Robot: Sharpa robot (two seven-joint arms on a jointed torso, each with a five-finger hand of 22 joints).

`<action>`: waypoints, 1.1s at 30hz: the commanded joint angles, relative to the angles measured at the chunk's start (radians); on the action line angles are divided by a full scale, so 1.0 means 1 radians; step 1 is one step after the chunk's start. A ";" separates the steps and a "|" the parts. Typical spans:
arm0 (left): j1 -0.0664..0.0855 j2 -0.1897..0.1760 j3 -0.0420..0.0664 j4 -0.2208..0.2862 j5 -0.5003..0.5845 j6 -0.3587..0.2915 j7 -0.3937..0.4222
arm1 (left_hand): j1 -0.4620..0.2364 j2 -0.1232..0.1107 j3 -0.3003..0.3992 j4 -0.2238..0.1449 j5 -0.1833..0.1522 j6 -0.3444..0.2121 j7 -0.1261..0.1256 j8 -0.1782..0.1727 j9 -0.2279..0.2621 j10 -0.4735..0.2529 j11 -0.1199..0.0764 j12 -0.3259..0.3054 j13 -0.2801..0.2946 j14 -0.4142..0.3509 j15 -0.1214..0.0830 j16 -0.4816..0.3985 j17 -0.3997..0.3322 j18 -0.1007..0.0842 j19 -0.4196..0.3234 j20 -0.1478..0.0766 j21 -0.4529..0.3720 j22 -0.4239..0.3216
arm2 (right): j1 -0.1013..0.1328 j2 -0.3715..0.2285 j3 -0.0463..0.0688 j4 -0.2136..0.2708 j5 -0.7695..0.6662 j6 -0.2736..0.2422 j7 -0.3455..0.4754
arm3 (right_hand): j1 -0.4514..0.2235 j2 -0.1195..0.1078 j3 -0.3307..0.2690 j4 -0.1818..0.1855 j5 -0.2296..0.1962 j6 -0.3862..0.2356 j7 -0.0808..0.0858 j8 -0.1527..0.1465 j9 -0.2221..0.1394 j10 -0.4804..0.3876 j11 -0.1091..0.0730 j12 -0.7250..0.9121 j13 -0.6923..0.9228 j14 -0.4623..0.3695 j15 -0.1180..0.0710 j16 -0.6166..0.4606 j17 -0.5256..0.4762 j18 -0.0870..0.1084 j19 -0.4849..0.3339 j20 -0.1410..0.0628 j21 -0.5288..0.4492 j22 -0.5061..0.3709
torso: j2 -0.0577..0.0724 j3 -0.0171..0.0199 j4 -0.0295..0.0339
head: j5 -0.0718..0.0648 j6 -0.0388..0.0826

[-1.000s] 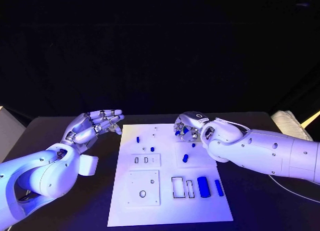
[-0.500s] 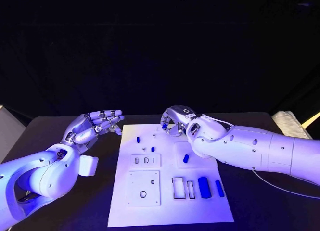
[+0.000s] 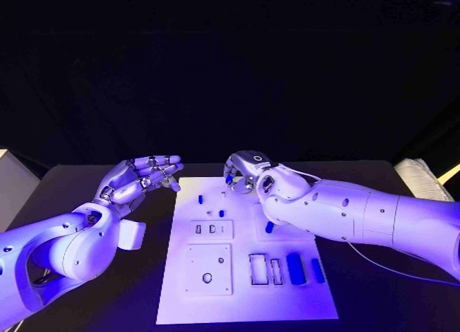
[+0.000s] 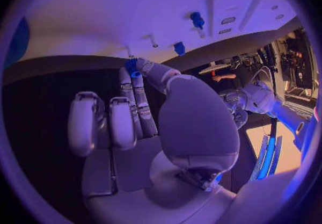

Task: Assemble the parts on the task board

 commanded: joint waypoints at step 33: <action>0.009 0.005 0.001 -0.005 -0.004 0.020 -0.003 | -0.011 0.002 0.004 0.001 -0.006 0.008 0.010 -0.004 -0.002 -0.004 0.006 -0.007 0.000 -0.009 0.001 0.008 0.002 0.011 -0.009 0.001 0.009 0.003 | -0.012 0.032 -0.001 -0.050 -0.016 0.048 -0.013 | 0.019 0.021 0.002 -0.002 -0.015 -0.010 0.003 -0.002 0.004 0.028 -0.030 0.003 0.044 0.042 0.003 0.004 -0.005 -0.010 -0.005 -0.001 0.000 -0.002 | -0.001 -0.0008 0.0099 | -0.001 -0.012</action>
